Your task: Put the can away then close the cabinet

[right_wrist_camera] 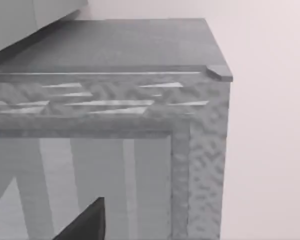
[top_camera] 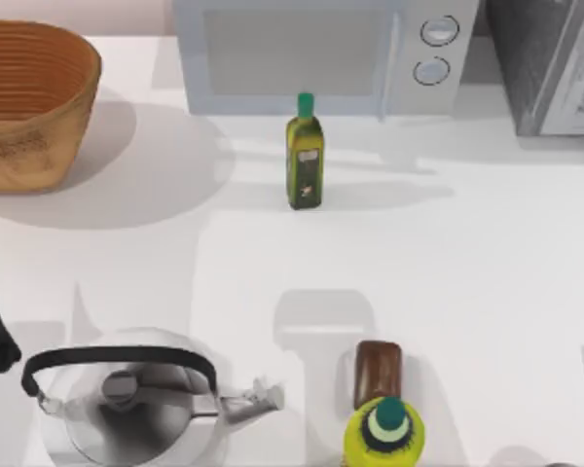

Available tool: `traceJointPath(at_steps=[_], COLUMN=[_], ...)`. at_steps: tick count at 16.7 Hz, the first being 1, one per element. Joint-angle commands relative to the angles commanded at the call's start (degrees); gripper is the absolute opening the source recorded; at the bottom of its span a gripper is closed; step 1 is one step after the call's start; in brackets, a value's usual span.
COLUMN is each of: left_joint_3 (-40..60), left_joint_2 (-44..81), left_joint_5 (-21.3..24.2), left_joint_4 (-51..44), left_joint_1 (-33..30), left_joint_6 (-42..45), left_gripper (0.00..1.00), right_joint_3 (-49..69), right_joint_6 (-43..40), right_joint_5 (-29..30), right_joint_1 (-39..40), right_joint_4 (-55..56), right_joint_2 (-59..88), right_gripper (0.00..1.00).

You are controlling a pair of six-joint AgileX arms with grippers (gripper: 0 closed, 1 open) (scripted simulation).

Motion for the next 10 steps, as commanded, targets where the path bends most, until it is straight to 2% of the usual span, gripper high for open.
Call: traceJointPath(at_steps=[5, 10], left_joint_3=[0.0, 0.0], left_joint_2=[0.0, 0.0], left_joint_5=[0.0, 0.0], left_joint_4=[0.0, 0.0], left_joint_1=[0.0, 0.0], left_joint_6=[0.0, 0.0], left_gripper=[1.0, 1.0], right_joint_3=[13.4, 15.8], right_joint_6=[0.0, -0.1], right_joint_5=[1.5, 1.9], right_joint_1=[-0.4, -0.6], right_joint_4=[-15.7, -18.3], right_joint_2=[-3.1, -3.8], right_gripper=[1.0, 1.0])
